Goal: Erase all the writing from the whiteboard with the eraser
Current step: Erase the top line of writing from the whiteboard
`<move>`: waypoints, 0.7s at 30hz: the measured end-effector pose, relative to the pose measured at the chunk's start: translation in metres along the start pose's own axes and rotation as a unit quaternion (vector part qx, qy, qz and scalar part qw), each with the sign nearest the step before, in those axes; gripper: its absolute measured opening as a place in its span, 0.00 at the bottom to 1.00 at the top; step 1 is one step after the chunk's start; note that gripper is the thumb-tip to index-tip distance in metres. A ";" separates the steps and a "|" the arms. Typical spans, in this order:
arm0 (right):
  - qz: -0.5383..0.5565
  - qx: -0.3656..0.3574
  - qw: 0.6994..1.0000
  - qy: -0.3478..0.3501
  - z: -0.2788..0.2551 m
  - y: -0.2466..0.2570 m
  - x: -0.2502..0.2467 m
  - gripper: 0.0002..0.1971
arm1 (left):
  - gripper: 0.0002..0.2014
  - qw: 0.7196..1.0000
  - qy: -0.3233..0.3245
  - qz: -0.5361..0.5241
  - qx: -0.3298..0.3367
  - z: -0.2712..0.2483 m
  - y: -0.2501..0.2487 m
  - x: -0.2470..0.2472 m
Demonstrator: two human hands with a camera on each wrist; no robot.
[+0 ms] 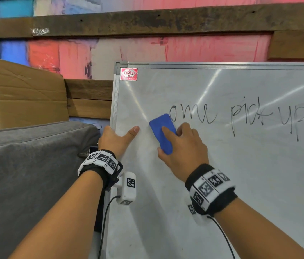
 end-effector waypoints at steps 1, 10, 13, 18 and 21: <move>-0.002 0.002 1.000 0.002 -0.008 -0.005 0.005 0.26 | 0.37 1.000 0.001 0.003 0.000 -0.001 -0.001 0.000; -0.010 0.014 0.999 -0.043 0.022 -0.017 -0.017 0.26 | 0.37 1.000 0.003 -0.006 0.002 -0.001 -0.001 0.001; -0.008 0.004 0.999 -0.048 0.012 -0.014 -0.010 0.27 | 0.35 1.000 0.003 -0.006 0.001 -0.003 -0.002 0.002; 0.006 -0.008 0.999 -0.040 -0.019 -0.016 0.010 0.27 | 0.36 1.000 -0.001 -0.010 0.002 -0.002 -0.002 0.001; 0.001 -0.004 0.999 -0.046 -0.015 -0.021 0.004 0.27 | 0.36 1.000 0.000 -0.011 0.003 -0.003 -0.002 0.001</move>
Point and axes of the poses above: each hand's wrist, its own z-axis towards the middle knuckle, its own x-axis out of the palm, y = z × x, the point moved 10 cm from there along z, towards the middle knuckle, and after that the axes turned 4 degrees about y, right-handed, at the moved point
